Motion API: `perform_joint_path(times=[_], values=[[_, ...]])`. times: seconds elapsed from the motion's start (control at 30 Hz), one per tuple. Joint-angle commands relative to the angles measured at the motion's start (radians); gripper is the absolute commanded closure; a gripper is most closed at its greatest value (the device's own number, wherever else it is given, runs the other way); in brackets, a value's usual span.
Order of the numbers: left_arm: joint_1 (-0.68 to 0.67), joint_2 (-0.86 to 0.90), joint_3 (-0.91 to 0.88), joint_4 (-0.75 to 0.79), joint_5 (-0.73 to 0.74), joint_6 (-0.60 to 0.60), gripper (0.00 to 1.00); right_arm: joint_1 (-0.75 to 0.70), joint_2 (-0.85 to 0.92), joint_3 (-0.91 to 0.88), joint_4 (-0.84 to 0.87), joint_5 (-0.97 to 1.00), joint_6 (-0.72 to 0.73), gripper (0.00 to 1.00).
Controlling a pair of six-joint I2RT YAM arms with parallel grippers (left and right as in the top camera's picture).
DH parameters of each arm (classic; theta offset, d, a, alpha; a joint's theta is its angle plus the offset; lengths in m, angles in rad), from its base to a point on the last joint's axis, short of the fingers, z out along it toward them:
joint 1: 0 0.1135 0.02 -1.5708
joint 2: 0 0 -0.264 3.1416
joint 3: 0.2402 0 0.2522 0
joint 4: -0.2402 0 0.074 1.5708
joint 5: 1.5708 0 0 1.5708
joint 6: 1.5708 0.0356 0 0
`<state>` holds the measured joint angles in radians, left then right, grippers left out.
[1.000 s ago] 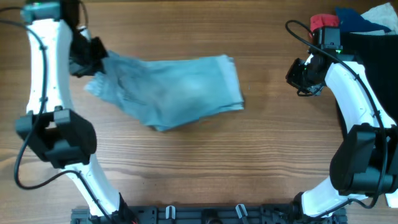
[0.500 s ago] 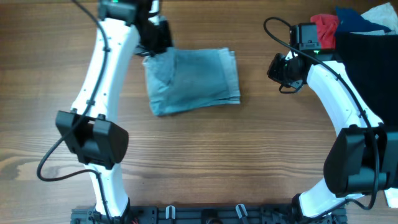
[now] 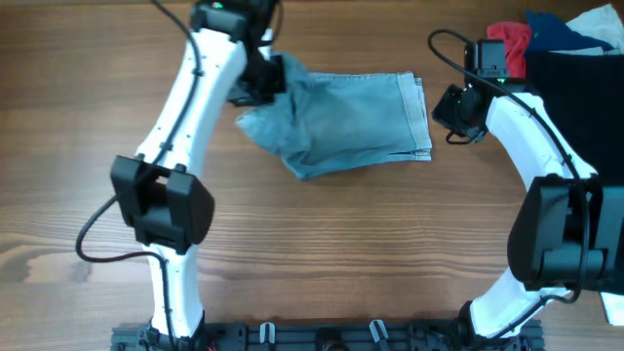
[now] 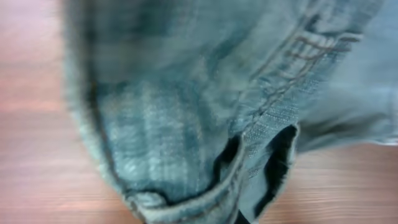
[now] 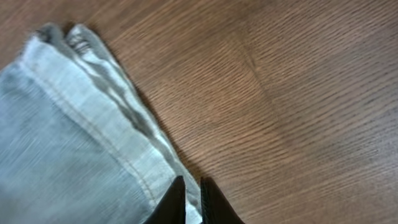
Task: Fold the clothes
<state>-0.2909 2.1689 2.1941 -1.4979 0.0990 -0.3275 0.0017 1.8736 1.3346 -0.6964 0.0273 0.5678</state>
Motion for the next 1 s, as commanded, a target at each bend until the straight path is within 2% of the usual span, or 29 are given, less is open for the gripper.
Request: perform_joint_path(times=[0.0,0.2,0.23,0.3,0.47,0.53,0.6,0.8,0.97], values=[[0.142,-0.034,0.017,-0.084,-0.045,0.057,0.96,0.014,0.052,-0.006,0.009,-0.04,-0.017,0.9],[0.34,-0.034,0.018,-0.154,-0.061,0.111,0.96,0.079,0.078,-0.006,0.03,-0.073,-0.015,0.91],[0.37,-0.034,0.025,-0.167,-0.098,0.111,0.96,0.101,0.081,-0.006,0.038,-0.073,-0.014,0.91],[0.414,-0.034,0.04,-0.187,-0.151,0.111,0.96,0.134,0.085,-0.006,0.045,-0.072,-0.003,0.91],[0.467,-0.04,0.043,-0.187,-0.131,0.111,0.96,0.195,0.087,-0.006,0.068,-0.069,0.019,0.89],[0.45,-0.04,0.044,-0.185,-0.119,0.109,0.96,0.203,0.087,-0.006,0.085,-0.069,0.02,0.87],[0.412,-0.04,0.055,-0.171,-0.115,0.055,0.96,0.205,0.087,-0.006,0.094,-0.069,0.037,0.87],[0.2,-0.041,0.14,-0.118,0.032,0.047,0.96,0.205,0.122,-0.006,0.12,-0.082,0.035,0.89],[0.013,-0.04,0.14,-0.005,0.043,0.047,0.96,0.206,0.177,-0.006,0.148,-0.115,0.037,0.91]])
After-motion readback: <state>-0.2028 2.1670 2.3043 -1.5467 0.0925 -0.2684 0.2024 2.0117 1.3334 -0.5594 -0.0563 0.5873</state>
